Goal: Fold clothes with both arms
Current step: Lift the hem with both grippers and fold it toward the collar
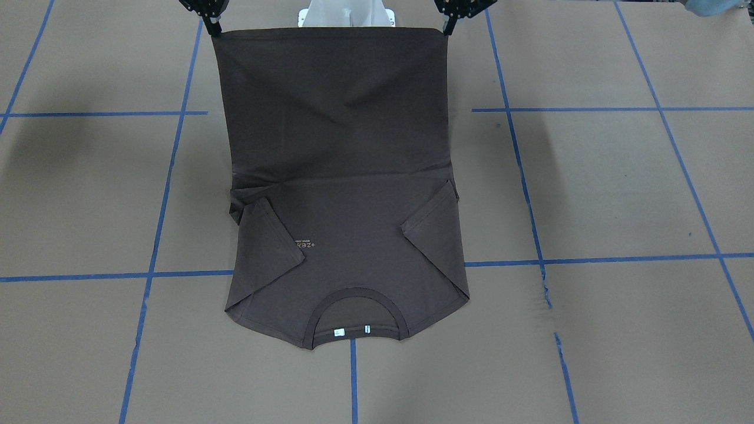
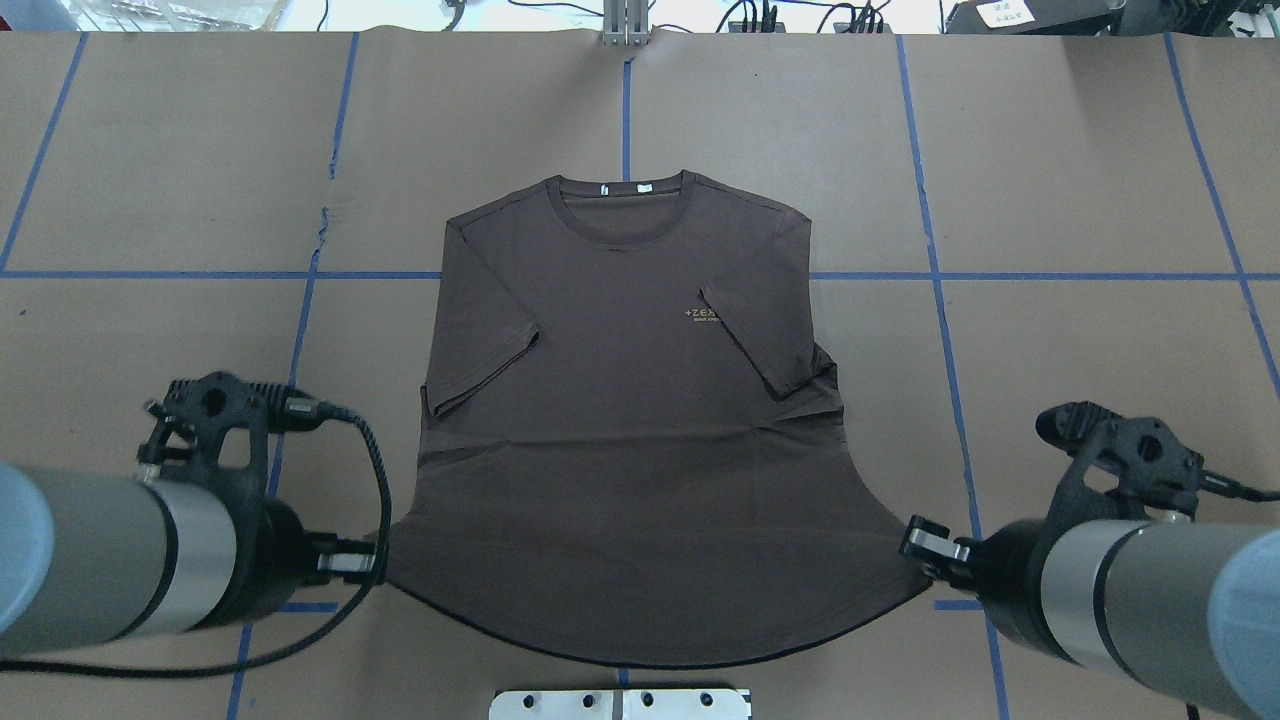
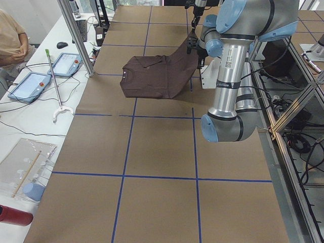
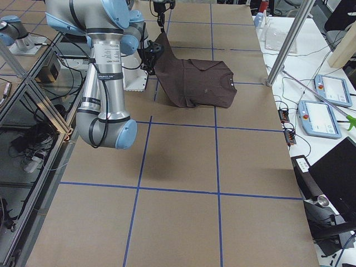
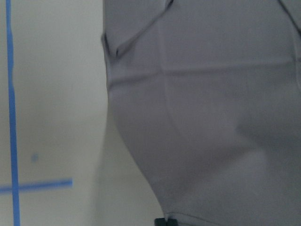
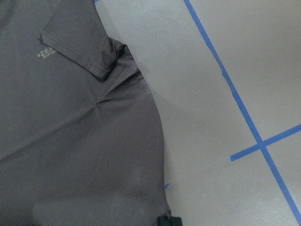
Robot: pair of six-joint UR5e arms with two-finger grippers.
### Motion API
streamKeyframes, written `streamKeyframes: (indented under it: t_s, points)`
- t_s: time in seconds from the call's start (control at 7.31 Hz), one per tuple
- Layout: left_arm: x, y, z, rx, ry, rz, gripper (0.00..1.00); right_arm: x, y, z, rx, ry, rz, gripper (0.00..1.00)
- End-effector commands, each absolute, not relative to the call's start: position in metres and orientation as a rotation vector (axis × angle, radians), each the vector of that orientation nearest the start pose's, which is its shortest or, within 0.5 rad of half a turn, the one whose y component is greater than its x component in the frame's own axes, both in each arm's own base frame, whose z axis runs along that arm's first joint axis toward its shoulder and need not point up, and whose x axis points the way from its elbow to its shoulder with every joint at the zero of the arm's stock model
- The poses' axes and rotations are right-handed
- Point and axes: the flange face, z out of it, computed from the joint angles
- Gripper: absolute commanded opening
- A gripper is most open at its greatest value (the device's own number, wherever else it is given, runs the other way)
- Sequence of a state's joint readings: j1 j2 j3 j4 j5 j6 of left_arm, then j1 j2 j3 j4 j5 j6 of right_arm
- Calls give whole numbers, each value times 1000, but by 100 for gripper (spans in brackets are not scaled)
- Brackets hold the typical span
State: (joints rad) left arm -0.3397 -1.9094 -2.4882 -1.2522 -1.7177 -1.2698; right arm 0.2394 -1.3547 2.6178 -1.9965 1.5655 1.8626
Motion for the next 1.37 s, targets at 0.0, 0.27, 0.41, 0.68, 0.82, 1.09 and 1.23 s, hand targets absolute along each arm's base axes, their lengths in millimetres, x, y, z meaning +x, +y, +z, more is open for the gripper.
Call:
streamKeyframes:
  t_s: [0.0,0.27,0.41,0.68,0.82,1.09,1.23]
  points:
    - [341,-325,164,252,871,22,0,-318,-290,172,58,-817,554,0]
    - [347,-380,164,301,815,-3,0,-316,-354,181,80,-757,576,0]
    - [354,-411,166,326,807,-23,0,-325,-389,185,108,-739,582,0]
    - [379,-471,199,369,796,-33,0,-353,-457,213,124,-748,601,0]
    - [386,-499,216,391,783,-30,0,-376,-485,224,135,-767,606,0]
    - [432,-557,243,415,792,-43,0,-415,-541,233,142,-752,629,0]
    - [455,-582,265,423,794,-45,0,-425,-567,262,151,-738,629,0]
